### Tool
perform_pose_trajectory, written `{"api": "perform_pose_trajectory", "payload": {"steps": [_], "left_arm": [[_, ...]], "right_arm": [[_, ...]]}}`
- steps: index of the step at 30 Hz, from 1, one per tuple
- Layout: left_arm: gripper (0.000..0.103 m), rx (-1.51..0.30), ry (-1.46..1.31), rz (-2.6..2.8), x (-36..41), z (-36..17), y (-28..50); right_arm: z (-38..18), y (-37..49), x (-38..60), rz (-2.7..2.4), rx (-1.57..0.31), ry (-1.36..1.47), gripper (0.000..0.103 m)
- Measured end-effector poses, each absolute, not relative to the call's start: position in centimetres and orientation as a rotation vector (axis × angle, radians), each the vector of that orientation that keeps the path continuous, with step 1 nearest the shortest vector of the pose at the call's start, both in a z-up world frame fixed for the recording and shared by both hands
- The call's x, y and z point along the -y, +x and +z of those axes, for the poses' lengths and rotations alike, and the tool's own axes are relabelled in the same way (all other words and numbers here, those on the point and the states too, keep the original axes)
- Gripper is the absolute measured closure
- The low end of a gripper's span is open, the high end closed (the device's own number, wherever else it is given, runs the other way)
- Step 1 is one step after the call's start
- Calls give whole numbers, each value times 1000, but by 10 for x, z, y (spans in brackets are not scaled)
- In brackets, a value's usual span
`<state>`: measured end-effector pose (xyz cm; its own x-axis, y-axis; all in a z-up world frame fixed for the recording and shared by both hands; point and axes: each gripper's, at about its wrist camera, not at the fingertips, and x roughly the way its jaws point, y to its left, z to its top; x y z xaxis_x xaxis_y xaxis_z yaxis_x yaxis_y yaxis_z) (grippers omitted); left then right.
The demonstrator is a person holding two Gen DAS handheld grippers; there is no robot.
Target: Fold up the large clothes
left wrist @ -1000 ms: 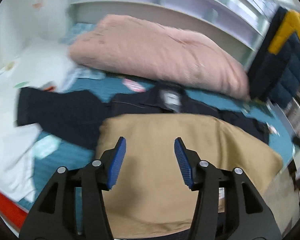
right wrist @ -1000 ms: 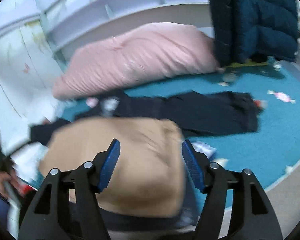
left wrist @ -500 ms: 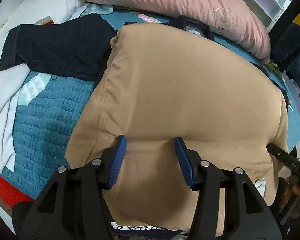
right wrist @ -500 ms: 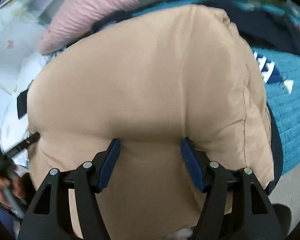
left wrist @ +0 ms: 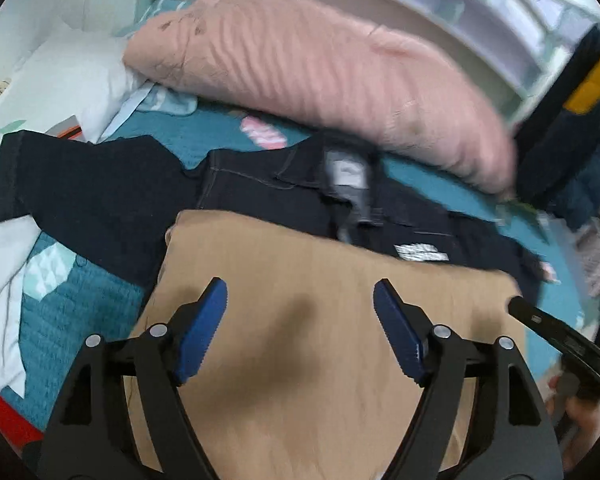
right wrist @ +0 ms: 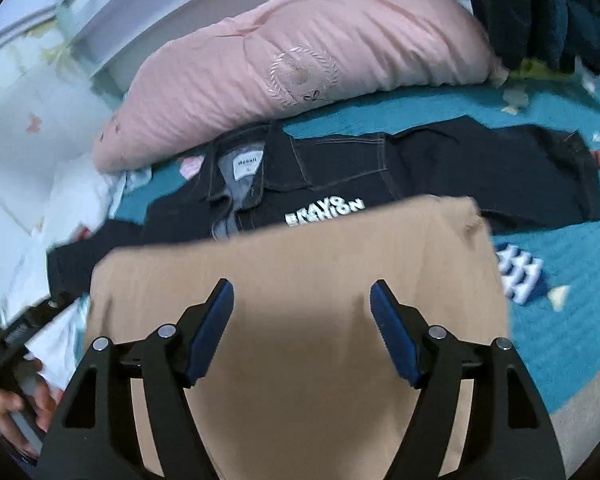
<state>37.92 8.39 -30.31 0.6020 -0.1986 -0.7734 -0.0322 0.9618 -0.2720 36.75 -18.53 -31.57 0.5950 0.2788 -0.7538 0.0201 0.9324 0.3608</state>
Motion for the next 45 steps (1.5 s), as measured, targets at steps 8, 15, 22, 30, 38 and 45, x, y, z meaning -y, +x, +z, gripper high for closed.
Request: {"api": "perform_pose_trajectory", "payload": {"steps": [8,15,22,30,38,45], "left_arm": [[27,-1085,-147,-63,-67,-369,424],[28,-1059,-157,-48,-68,-377,421],[27,-908,-159,-30,-83,-324,351],[25,-1018,-130,-49,-86,-378,317],[17,-929,-302,-99,-123,-335,302],[12,-930,-451,-20,-207,-317,293]], "right_arm": [[-386,412,143,131,-1049,141,33],[-387,422,143,115,-1066,115,33],[-331,348,113,192,-935,68,31],[-400,317,93,169,-994,-22,25],[-367,319,105,197,-1002,135,24],[-330,314,77,226,-907,197,90]]}}
